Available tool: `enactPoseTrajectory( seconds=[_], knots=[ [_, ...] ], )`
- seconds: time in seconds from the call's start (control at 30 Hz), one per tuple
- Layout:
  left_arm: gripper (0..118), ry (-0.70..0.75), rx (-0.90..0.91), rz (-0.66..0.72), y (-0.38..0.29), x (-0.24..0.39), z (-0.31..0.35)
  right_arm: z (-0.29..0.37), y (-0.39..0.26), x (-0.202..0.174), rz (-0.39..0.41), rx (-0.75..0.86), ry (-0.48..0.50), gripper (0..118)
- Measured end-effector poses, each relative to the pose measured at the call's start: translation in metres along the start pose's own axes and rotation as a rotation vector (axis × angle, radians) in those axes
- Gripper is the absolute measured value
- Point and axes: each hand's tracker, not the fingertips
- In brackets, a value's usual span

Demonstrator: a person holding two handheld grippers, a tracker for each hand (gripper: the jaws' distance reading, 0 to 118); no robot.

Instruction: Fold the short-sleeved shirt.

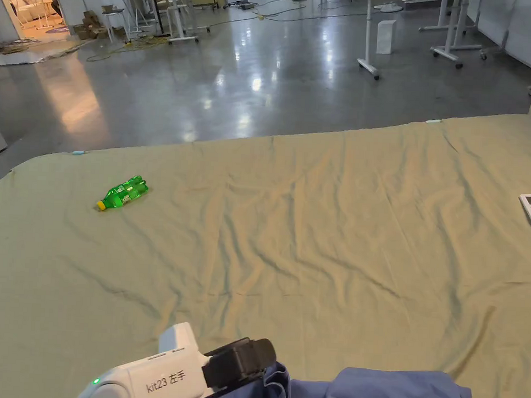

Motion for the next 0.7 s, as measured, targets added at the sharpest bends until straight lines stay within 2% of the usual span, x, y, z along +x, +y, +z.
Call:
enactPoseTrajectory(
  seconds=[0.03, 0.07, 0.13, 0.17, 0.27, 0.37, 0.5, 0.6, 0.63, 0.7],
  knots=[
    [77, 0.013, 0.004, 0.029, 0.000, -0.007, 0.004, -0.001, 0.000, -0.002, 0.005, 0.001, 0.005, 0],
    [58, 0.016, -0.012, 0.042, -0.002, -0.014, 0.004, -0.001, 0.000, -0.004, 0.008, 0.000, 0.010, 0],
    [10, 0.031, -0.044, 0.054, -0.014, -0.024, -0.003, -0.002, 0.000, -0.006, 0.013, -0.005, 0.019, 0],
    [8, 0.062, -0.081, 0.083, -0.023, -0.028, -0.010, -0.002, 0.000, -0.008, 0.017, -0.008, 0.023, 0],
    [8, -0.010, -0.196, 0.123, -0.053, -0.035, -0.037, 0.000, -0.001, -0.011, 0.037, -0.017, 0.018, 0],
    [7, -0.008, -0.288, 0.087, -0.078, -0.027, -0.071, 0.003, 0.000, -0.012, 0.055, -0.023, 0.005, 0],
    [6, 0.023, -0.267, 0.073, -0.079, -0.021, -0.083, 0.006, 0.001, -0.010, 0.062, -0.019, -0.011, 0],
    [10, -0.014, -0.236, -0.021, -0.063, -0.012, -0.062, 0.004, 0.002, -0.008, 0.052, -0.019, -0.008, 0],
    [19, -0.049, -0.177, -0.044, -0.053, -0.011, -0.045, 0.003, 0.002, -0.008, 0.052, -0.020, -0.005, 0],
    [70, -0.096, -0.091, -0.057, -0.034, -0.013, -0.014, 0.001, 0.003, -0.009, 0.056, -0.021, -0.001, 0]
  ],
)
